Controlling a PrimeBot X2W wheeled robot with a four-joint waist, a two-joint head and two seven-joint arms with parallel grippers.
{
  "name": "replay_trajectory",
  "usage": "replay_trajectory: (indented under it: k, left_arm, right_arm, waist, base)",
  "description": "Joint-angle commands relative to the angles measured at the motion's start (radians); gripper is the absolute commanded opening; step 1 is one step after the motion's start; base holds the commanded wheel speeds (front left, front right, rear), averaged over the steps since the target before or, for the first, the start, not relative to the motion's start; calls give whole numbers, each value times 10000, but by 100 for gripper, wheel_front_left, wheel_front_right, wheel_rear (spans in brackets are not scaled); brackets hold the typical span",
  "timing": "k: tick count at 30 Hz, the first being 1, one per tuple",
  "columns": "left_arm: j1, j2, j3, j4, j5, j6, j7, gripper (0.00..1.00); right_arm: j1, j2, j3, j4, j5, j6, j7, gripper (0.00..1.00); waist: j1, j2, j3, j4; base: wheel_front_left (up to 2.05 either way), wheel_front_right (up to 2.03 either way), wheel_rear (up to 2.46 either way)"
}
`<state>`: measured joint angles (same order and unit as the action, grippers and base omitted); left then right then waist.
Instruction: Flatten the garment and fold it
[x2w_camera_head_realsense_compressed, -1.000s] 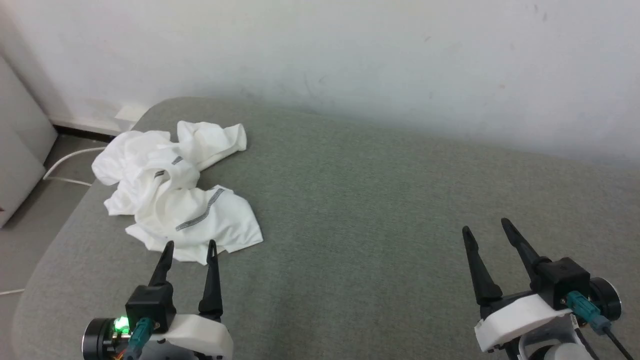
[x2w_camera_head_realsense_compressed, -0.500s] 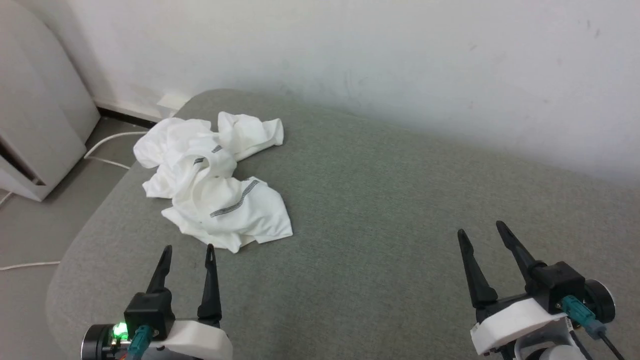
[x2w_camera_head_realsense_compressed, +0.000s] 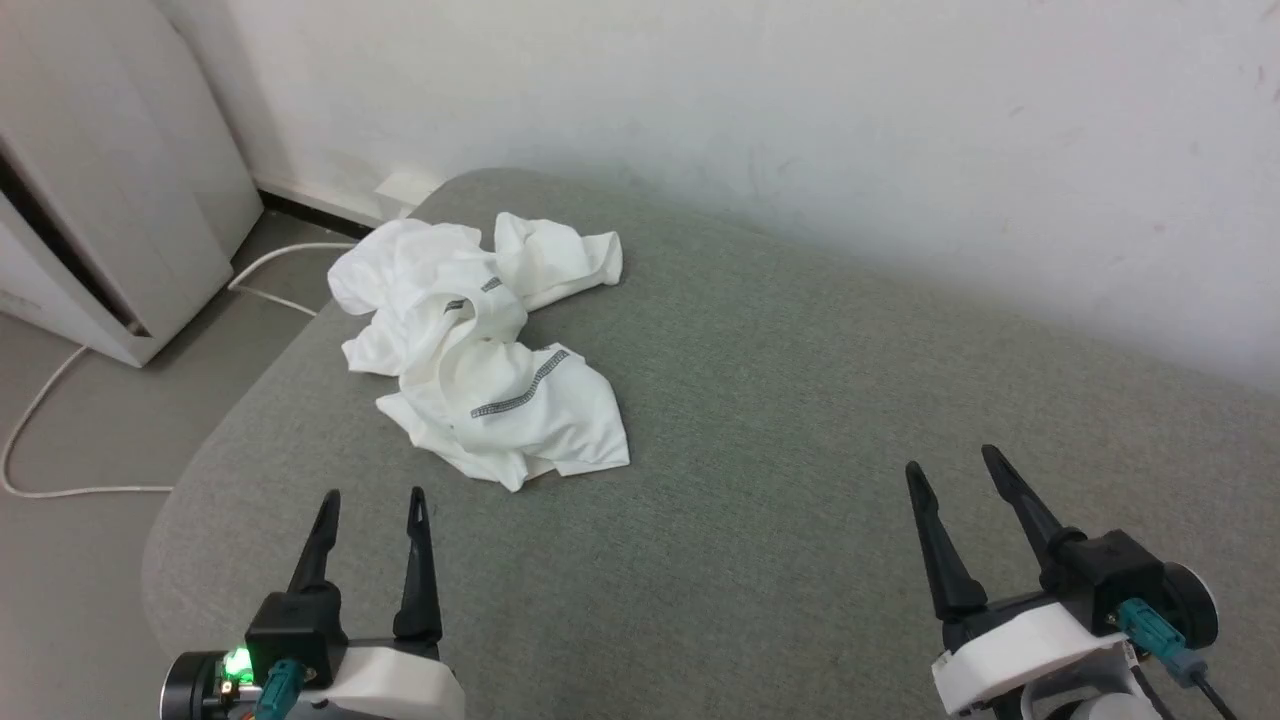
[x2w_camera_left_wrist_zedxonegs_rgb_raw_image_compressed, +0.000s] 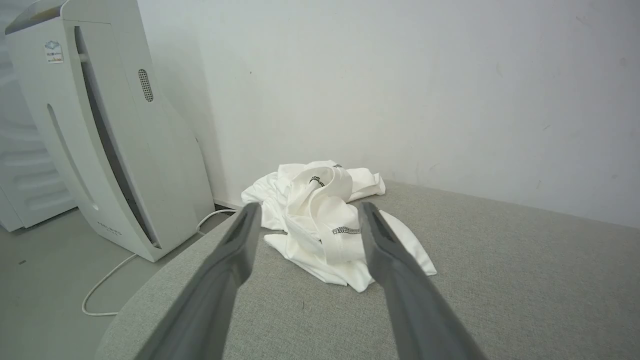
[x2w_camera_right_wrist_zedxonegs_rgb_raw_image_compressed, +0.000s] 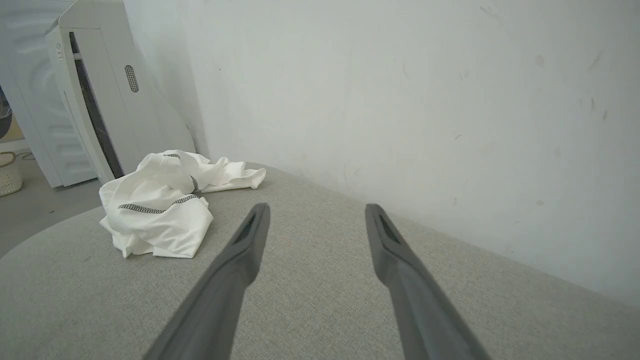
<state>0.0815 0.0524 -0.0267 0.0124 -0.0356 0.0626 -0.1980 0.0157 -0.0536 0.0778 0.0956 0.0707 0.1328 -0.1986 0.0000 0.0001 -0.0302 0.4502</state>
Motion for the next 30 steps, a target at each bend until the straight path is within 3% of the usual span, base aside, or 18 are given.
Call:
replay_trajectory:
  k: [1,23,30]
  left_arm:
    - [161,-18,-22,2,-46,66,-123,100]
    - [352,2,-45,77,-6,51,-583,100]
    - [326,5,-68,142,-76,-97,-638,100]
  right_arm:
    - [-56,26,48,47,80,-17,-118,100]
    - [17,33,293,293,248,-20,-577,100]
    - [0,34,225,353,311,-21,-632,100]
  waist:
    - [0,-1,0,118]
    - [0,-1,-147,1300]
    - [0,-1,-86,1393]
  base:
    - [0,0,0]
    - [0,0,0]
    - [0,0,0]
